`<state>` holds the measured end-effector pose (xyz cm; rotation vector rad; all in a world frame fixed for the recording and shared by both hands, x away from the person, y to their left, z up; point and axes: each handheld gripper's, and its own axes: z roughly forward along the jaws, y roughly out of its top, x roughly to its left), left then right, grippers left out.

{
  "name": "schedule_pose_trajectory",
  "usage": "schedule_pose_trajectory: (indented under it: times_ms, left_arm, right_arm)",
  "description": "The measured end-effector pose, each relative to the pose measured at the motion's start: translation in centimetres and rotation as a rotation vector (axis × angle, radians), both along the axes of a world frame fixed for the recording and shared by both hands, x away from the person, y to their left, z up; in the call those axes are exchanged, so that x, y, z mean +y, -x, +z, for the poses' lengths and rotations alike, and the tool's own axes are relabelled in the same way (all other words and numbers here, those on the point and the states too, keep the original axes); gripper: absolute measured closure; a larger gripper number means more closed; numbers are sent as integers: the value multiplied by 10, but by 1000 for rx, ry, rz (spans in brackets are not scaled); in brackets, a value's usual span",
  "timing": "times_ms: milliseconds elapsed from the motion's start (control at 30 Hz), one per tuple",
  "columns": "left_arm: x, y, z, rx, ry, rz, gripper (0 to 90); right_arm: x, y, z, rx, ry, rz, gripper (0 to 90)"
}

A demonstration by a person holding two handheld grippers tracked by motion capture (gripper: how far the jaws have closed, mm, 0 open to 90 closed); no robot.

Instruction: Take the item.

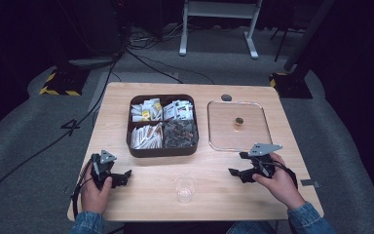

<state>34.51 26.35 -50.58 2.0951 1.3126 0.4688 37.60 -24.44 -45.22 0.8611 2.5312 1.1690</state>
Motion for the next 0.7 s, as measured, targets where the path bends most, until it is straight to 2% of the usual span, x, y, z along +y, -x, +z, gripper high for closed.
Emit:
schedule_pose_trajectory:
  times_ms: [200, 467, 567, 700]
  left_arm:
    - [0, -1, 0, 3, 2, -1, 0]
    - [-3, -1, 0, 0, 2, 27, 0]
    - [-3, -1, 0, 0, 4, 26, 0]
    - [-3, -1, 0, -1, 3, 27, 0]
  right_arm:
    - [12, -6, 20, -39, -5, 18, 203]
    - [33, -20, 32, -28, -18, 48, 202]
    - [41, -27, 36, -37, 0, 61, 199]
    - [50, -35, 45, -48, 1, 81, 199]
